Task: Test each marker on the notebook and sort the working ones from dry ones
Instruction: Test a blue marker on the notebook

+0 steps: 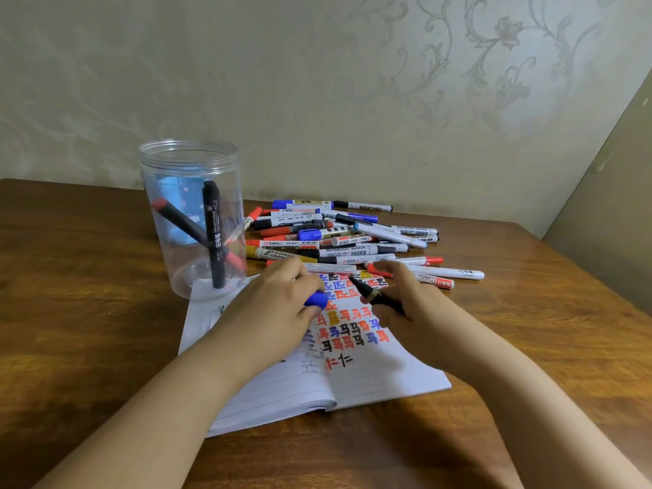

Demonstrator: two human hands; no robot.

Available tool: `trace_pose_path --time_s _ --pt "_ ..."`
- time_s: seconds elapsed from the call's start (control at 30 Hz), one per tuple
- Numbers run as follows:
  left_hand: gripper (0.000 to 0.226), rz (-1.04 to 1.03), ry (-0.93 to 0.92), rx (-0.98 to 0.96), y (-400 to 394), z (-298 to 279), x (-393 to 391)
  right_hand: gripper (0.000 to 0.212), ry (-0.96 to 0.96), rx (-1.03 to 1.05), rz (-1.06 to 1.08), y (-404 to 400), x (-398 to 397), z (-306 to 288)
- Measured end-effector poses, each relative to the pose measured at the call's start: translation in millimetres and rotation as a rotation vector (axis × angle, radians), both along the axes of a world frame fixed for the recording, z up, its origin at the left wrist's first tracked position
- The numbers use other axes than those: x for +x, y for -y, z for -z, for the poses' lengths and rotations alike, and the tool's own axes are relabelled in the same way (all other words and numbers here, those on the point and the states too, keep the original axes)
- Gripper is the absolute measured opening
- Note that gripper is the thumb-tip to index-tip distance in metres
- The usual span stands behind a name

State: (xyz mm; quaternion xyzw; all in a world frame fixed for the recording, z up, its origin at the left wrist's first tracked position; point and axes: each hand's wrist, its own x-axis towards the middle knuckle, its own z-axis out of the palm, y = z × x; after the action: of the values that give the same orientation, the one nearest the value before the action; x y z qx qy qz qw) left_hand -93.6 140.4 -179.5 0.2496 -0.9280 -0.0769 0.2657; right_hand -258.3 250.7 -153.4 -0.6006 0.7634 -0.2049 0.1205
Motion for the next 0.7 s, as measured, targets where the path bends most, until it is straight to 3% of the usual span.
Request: trace_pose_path --time_s 0.2,0.27,0.33,0.4,0.53,0.7 --pt "0.025 -0.011 -0.008 0.103 -1 -2 0 0.006 0.266 -0.03 0.013 -5 3 -10" --pt "0.024 -0.017 -0.006 0.102 -1 -2 1 0.015 0.556 -0.103 0.074 -6 3 -4" --pt "0.025 -0.023 0.003 0.083 -1 -1 1 0.028 0.974 -0.143 0.128 -9 5 2" --pt "0.025 -0.024 0.002 0.073 0 1 1 0.032 1.193 -0.15 0.134 -13 5 9" --pt "0.028 -0.031 0.01 0.051 1 3 1 0.036 1.266 -0.144 0.061 -16 4 15" --pt "0.027 -0.009 0.015 0.094 0 5 -1 0.025 1.122 -0.188 0.002 -19 0 19"
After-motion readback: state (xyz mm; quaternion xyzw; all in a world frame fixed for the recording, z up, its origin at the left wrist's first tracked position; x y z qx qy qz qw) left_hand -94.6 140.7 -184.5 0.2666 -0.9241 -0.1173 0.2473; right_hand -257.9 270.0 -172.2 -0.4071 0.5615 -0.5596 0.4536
